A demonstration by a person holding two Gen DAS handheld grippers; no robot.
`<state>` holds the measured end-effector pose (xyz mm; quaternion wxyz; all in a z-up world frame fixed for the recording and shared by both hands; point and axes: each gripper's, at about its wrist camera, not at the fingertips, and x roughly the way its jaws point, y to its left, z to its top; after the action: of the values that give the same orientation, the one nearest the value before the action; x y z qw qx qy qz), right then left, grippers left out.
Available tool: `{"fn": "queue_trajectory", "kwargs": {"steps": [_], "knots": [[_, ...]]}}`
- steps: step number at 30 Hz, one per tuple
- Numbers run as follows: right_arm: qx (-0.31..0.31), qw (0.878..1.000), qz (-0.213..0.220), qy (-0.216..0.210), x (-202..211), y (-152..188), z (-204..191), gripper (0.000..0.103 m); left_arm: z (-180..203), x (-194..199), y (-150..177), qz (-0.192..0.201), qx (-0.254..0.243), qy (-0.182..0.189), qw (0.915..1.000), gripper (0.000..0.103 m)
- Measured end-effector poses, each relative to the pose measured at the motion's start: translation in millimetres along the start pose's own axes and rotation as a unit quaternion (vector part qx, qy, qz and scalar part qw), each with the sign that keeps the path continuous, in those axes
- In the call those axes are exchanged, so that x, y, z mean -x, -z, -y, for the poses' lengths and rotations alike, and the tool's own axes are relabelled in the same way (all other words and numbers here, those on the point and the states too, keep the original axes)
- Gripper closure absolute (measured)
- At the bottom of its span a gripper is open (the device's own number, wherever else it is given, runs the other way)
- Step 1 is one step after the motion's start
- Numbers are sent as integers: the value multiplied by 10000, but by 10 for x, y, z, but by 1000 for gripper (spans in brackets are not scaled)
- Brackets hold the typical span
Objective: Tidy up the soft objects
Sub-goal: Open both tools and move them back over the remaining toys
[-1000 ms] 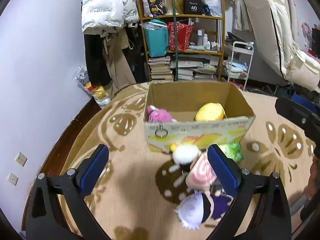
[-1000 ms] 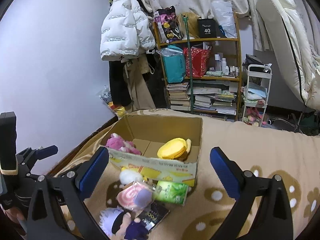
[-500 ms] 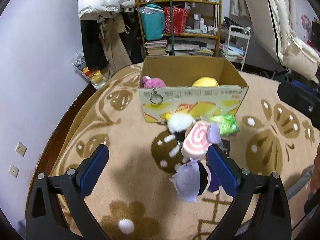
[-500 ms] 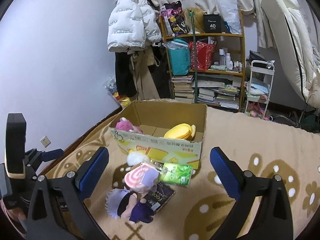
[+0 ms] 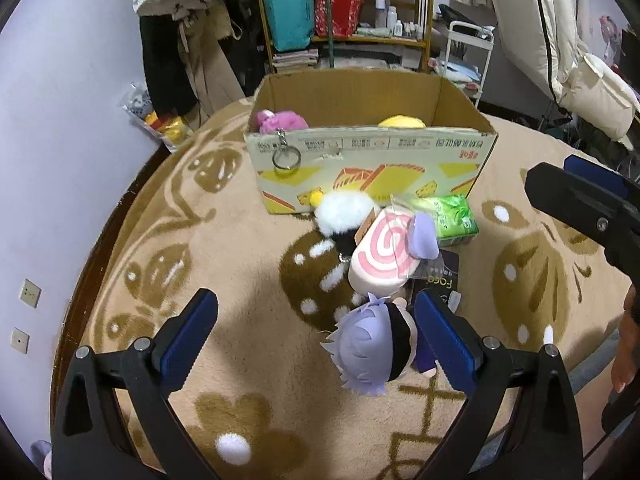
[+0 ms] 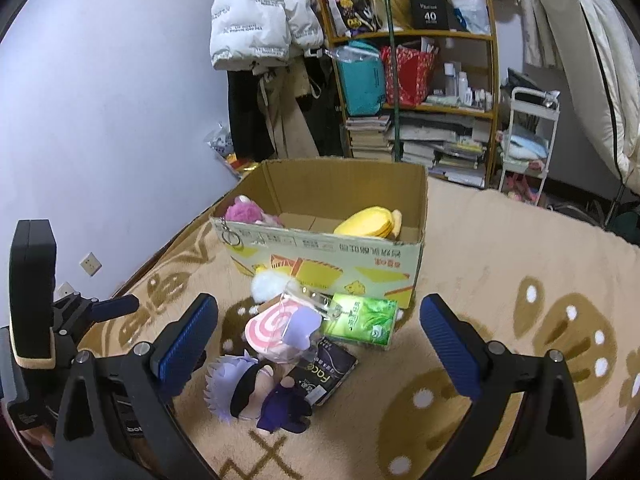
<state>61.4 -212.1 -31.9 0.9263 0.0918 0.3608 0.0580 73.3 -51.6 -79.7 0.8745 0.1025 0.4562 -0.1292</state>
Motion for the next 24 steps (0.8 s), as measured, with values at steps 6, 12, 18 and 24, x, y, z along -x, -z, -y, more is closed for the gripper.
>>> {"fn": "queue_trajectory", "kwargs": {"steps": [6,12,18,24], "knots": [[-67,9998,-179,-50,-161,29,44,0,-13,-225,-6,-286,45,124,9995,5],[-161,9990,-404,-53,-357,56,104,0,-22,-398,1,-519,94,122,9985,5],[-222,9978,-622,-99,-568,63,140,0,-14,-444,1,-592,59,142,9981,5],[-321,9961,-811,-145,-776,93,156,0,-2,-523,1,-688,11,126,9975,5]]}}
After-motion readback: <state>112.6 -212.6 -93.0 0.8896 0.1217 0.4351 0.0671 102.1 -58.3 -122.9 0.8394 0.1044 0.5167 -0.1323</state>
